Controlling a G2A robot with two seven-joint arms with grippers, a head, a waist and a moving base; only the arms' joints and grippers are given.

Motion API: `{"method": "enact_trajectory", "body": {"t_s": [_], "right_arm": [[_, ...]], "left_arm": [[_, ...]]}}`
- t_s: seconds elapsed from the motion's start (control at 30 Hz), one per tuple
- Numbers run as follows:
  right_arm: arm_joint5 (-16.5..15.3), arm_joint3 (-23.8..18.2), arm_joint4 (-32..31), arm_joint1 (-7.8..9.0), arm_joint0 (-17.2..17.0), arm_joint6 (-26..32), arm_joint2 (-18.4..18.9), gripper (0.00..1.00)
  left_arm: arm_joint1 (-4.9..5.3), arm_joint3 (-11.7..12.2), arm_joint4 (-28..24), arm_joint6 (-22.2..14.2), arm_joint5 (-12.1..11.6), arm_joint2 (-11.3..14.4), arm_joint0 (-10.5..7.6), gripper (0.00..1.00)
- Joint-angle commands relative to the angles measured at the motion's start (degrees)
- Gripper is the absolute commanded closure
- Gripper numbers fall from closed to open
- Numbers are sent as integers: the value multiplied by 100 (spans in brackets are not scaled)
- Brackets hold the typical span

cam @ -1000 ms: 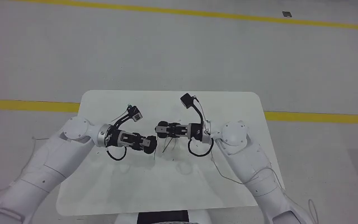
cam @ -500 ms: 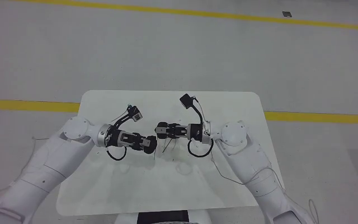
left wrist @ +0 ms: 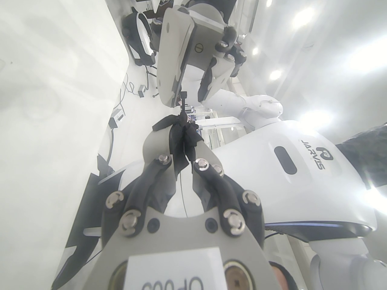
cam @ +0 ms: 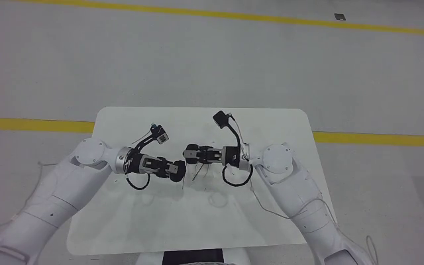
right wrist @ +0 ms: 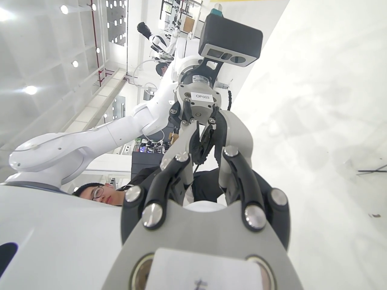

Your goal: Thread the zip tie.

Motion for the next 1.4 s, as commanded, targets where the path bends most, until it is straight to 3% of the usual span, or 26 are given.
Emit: {"method": "enact_trajectory", "body": {"t_s": [0.0, 0.53, 0.7, 1.2, 1.23, 1.27, 1.3, 1.33, 1.37], "right_arm": [[2, -4, -2, 3, 3, 0, -6, 85], [-2, 10, 15, 23, 39, -26, -94, 91], [-11, 5, 21, 33, 33, -54, -97, 100], [-30, -11, 69, 63, 18, -105, -85, 100], [-31, -11, 72, 64, 17, -109, -85, 100], [-36, -10, 78, 66, 15, -118, -84, 100], [-46, -10, 90, 67, 11, -130, -82, 100], [-59, -7, 100, 68, 6, -144, -80, 100], [-70, -5, 107, 69, 2, -157, -78, 100]], "left_arm": [[0, 0, 0, 0, 0, 0, 0, 100], [0, 0, 0, 0, 0, 0, 0, 100], [0, 0, 0, 0, 0, 0, 0, 100], [0, 0, 0, 0, 0, 0, 0, 100], [0, 0, 0, 0, 0, 0, 0, 83], [0, 0, 0, 0, 0, 0, 0, 53], [0, 0, 0, 0, 0, 0, 0, 9], [0, 0, 0, 0, 0, 0, 0, 0], [0, 0, 0, 0, 0, 0, 0, 0]]}}
